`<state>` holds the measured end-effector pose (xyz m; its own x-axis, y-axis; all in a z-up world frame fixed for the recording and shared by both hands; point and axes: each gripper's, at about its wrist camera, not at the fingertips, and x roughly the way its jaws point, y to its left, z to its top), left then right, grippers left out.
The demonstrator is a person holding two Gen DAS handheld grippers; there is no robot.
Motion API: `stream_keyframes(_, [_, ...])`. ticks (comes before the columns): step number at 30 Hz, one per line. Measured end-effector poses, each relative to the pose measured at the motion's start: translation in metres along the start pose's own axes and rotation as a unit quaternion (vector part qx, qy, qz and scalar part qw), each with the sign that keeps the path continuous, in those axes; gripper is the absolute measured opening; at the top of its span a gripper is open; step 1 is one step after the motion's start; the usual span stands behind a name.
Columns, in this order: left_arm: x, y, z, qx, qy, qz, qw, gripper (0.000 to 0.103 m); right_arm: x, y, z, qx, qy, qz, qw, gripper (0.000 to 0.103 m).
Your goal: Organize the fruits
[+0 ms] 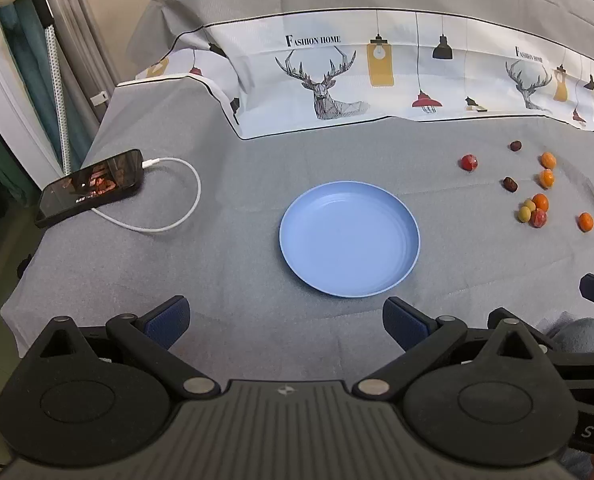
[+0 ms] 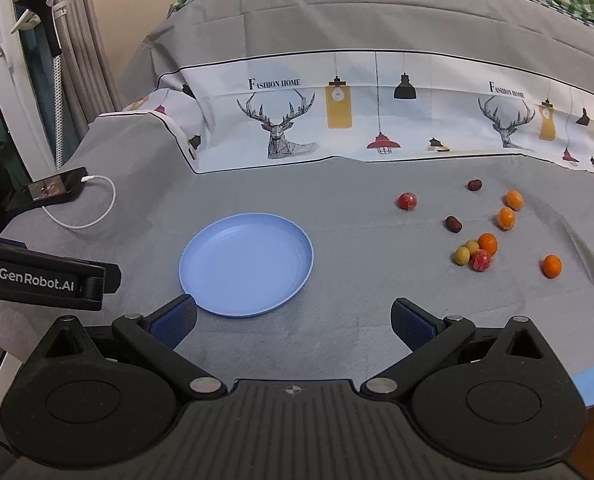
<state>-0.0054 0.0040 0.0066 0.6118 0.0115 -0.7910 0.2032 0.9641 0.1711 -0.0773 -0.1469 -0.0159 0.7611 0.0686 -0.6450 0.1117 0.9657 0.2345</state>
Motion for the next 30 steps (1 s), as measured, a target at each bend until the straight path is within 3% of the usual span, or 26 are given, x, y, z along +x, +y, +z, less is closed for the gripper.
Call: stream_keyframes(30, [0.0037, -0.0006, -0.0035, 0.009, 0.009, 0.009, 0.9999, 0.103, 0.0059, 0.0012, -0.0030, 0.001, 0.009, 0.009, 1.000, 0.102])
